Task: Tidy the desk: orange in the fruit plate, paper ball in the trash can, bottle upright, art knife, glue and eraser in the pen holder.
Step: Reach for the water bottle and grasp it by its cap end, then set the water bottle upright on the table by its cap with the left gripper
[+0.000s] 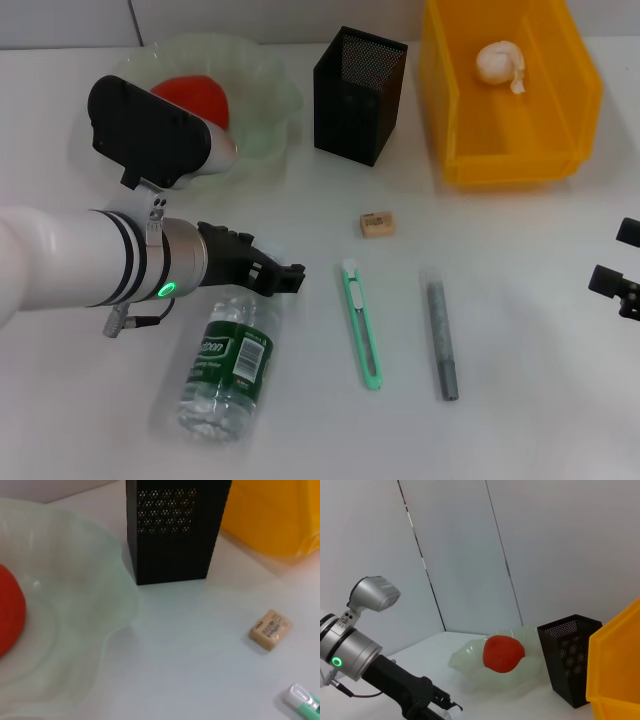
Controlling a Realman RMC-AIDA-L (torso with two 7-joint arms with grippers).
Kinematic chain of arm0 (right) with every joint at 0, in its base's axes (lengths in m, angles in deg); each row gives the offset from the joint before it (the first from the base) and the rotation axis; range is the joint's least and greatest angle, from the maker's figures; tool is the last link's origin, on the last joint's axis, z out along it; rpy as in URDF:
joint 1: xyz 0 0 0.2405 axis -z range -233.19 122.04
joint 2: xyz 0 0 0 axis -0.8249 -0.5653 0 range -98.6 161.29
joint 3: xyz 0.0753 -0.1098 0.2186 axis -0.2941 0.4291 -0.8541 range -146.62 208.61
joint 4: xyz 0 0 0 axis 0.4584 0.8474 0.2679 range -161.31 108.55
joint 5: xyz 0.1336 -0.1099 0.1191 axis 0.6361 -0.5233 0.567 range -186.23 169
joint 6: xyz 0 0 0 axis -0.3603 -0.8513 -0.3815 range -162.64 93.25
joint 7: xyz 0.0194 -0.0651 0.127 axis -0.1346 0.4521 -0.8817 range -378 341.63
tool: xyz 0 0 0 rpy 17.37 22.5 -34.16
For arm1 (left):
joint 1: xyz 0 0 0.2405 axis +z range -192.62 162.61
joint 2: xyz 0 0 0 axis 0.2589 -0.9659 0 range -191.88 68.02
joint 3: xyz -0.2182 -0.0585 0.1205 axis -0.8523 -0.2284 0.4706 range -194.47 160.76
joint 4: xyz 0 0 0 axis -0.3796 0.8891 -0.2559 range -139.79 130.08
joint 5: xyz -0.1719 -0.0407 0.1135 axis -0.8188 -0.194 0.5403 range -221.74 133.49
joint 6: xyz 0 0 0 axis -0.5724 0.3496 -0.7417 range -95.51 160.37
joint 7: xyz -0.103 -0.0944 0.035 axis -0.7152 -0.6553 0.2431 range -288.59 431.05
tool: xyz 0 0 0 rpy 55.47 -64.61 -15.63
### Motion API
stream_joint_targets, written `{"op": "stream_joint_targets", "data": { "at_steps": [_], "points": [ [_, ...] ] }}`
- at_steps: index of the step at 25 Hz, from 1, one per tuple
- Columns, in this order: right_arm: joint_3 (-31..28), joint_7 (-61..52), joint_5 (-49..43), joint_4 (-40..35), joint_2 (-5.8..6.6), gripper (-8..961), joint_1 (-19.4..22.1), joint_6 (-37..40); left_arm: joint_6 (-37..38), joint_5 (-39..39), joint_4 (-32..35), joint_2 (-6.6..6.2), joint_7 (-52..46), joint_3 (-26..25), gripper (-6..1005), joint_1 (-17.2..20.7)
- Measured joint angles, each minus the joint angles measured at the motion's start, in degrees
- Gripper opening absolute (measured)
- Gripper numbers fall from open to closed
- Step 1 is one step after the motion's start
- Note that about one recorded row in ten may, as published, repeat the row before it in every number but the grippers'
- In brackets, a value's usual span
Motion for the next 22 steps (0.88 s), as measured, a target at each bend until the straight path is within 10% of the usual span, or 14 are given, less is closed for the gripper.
{"op": "stream_joint_targets", "data": {
  "at_steps": [13,22],
  "points": [
    [0.0,-0.3,0.0,-0.2,0.05,837,-0.1,0.4,4.6,0.7,0.1,-0.18,0.6,-0.4,488,-2.1],
    [-0.2,-1.7,0.4,-0.5,0.08,835,0.0,1.4,5.7,0.3,10.0,-0.49,6.1,-0.4,479,4.0]
  ]
}}
